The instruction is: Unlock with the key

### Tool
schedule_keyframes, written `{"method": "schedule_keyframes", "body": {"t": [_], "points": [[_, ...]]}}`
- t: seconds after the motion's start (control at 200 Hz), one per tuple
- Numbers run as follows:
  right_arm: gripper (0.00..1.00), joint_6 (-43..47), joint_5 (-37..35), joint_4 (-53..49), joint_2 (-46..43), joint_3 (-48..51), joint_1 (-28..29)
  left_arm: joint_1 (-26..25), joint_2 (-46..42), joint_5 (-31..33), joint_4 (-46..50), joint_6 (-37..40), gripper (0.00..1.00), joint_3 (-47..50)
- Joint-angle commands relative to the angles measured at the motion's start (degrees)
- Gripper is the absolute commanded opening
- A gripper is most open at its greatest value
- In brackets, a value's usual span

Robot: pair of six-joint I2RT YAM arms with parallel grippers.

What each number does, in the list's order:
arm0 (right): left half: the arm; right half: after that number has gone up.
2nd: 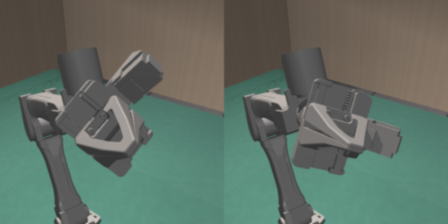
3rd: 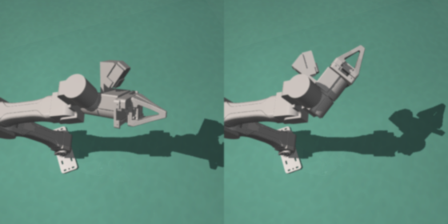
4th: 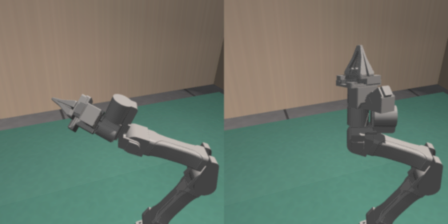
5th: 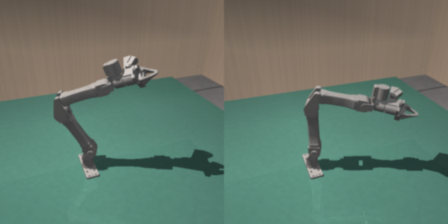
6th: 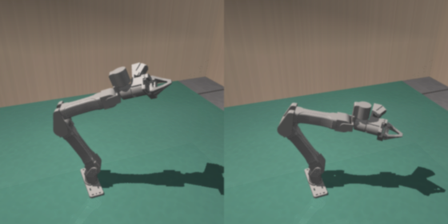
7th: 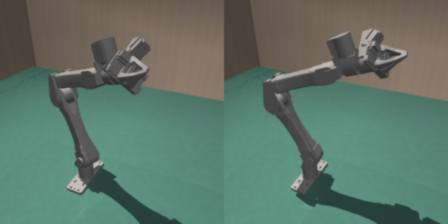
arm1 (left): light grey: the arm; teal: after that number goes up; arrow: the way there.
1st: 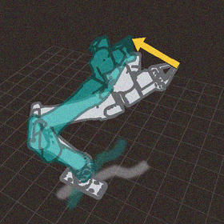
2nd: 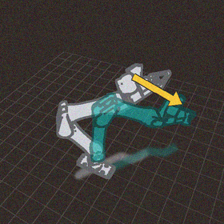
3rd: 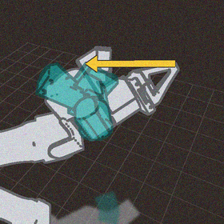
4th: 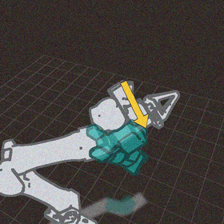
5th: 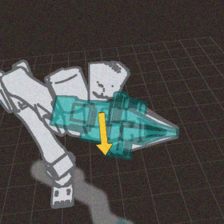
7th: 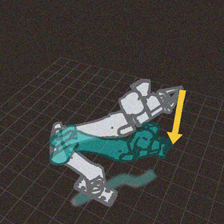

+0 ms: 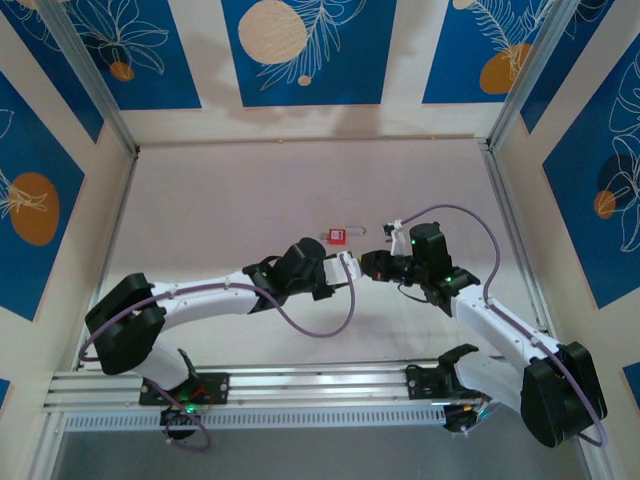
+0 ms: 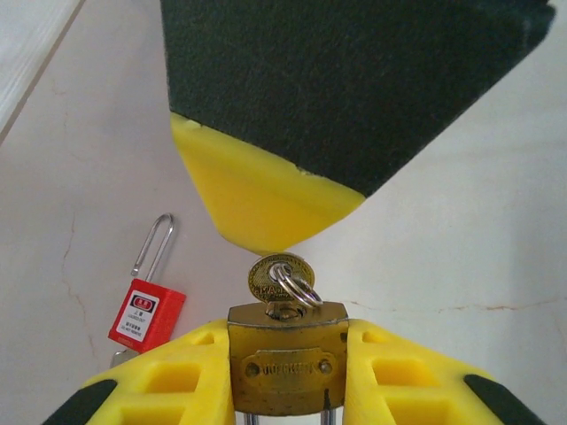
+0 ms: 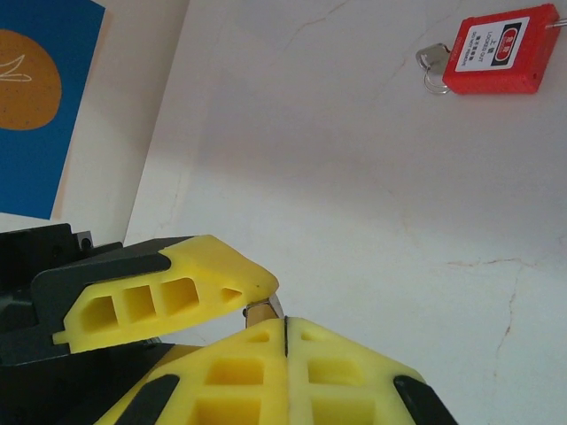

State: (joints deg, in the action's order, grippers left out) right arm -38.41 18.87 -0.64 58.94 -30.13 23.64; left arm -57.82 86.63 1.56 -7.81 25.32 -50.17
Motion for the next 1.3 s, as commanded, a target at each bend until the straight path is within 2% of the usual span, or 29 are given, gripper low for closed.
{"method": "schedule_keyframes", "body": {"t": [0.0, 0.235, 0.38, 0.435, 0.555, 0.66, 0.86, 1.085, 1.296], "points": [[0.0, 0.7, 0.5, 1.3, 0.7, -1.6, 1.5, -0.6, -2.3, -1.8, -2.3, -1.0, 0.27, -0.1], [0.0, 0.6, -0.8, 1.0, 1.6, -1.1, 2.5, -0.6, -2.3, -1.9, -3.1, -0.8, 0.27, -0.7], [0.0, 1.2, -1.8, -1.2, 0.1, -1.5, 1.0, -0.6, -2.8, -1.3, -2.6, 0.2, 0.27, -0.5], [0.04, 1.4, -1.9, -2.4, -0.9, -1.8, -0.2, -0.6, -3.1, -0.4, -2.1, 1.1, 0.27, -0.2], [0.12, 1.6, -1.5, -4.7, -3.1, -2.3, -3.5, -0.6, -4.3, 2.5, -0.4, 5.7, 0.29, 0.5], [0.14, 2.0, -0.5, -6.1, -4.7, -2.9, -5.8, -0.5, -5.8, 5.7, 1.1, 9.5, 0.29, 1.0], [0.21, 2.1, 2.5, -4.7, -5.5, -3.3, -7.0, -0.6, -7.0, 9.7, 1.0, 15.9, 0.29, 1.7], [0.23, 1.8, 3.1, -2.6, -4.5, -3.2, -7.0, -0.7, -6.6, 15.5, -4.0, 23.8, 0.28, 3.5], [0.27, 3.1, 4.8, -0.3, -2.3, -3.4, -7.0, -1.2, -4.8, 19.8, -13.0, 31.4, 0.28, 6.5]]}}
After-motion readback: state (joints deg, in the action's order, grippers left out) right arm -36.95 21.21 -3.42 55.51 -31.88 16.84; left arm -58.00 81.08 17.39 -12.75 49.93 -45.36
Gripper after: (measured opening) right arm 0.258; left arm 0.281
